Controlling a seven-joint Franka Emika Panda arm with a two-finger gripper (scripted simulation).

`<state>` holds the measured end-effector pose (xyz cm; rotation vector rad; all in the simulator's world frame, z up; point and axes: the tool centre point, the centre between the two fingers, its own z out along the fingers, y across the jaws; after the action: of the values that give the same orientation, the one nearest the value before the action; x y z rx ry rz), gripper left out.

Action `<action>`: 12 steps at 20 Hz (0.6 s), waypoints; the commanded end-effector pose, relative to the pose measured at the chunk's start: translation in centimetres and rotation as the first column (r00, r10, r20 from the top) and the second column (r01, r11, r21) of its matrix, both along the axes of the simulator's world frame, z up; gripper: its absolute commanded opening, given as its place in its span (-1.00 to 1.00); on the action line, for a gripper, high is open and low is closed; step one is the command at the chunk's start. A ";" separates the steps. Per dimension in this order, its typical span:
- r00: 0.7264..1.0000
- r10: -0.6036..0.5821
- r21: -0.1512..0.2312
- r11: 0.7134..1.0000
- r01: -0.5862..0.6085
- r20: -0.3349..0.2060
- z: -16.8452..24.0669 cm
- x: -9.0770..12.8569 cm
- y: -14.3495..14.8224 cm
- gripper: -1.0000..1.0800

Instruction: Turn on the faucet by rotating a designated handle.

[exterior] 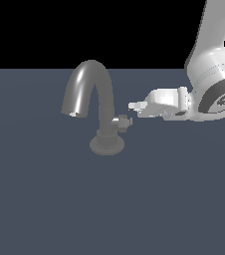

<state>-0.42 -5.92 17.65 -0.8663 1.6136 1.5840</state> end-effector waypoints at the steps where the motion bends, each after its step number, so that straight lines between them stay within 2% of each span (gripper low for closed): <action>1: 1.000 -0.004 0.002 1.000 0.004 -0.002 -0.1 0.0 0.0 -1.00; 6: 1.000 -0.003 0.002 1.000 0.003 -0.002 0.0 0.0 0.0 -1.00; 12: 1.000 -0.003 0.002 1.000 0.003 -0.002 -2.0 -2.2 0.1 -1.00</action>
<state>-2.07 -5.82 16.13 -0.8614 1.6134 1.5839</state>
